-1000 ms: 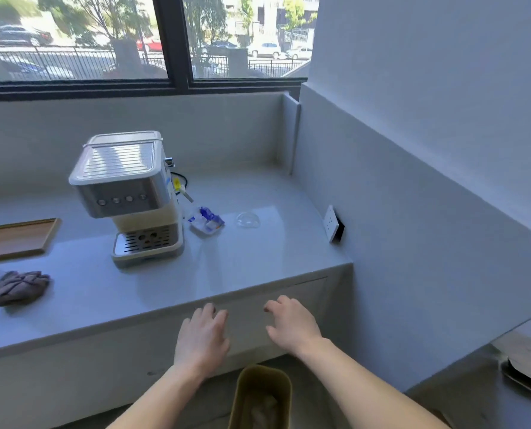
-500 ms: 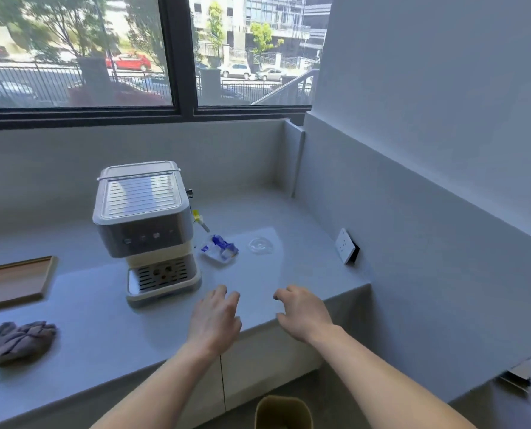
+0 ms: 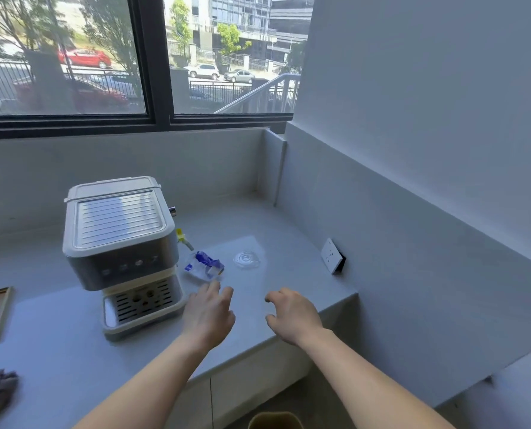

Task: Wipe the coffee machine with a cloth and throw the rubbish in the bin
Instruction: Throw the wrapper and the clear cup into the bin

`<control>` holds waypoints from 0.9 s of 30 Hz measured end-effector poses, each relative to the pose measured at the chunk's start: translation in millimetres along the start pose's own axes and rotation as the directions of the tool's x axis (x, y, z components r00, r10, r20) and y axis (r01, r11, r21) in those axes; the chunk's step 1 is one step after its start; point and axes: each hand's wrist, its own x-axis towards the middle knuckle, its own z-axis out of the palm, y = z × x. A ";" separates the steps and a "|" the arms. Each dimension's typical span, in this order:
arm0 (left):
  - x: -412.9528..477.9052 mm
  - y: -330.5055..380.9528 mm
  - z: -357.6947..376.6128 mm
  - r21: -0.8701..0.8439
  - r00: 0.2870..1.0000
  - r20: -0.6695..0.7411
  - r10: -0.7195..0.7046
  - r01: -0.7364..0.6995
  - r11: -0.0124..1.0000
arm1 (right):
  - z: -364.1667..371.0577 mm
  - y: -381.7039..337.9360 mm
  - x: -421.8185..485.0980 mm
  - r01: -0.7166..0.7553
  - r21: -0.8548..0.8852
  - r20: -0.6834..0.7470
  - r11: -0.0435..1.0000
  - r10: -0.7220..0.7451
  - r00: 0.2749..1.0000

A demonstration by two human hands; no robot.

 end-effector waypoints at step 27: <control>143.3 -46.2 66.3 0.034 0.941 0.117 -0.316 0.315 0.949 | 31.9 23.1 220.9 -0.007 0.054 0.123 0.998 0.000 0.992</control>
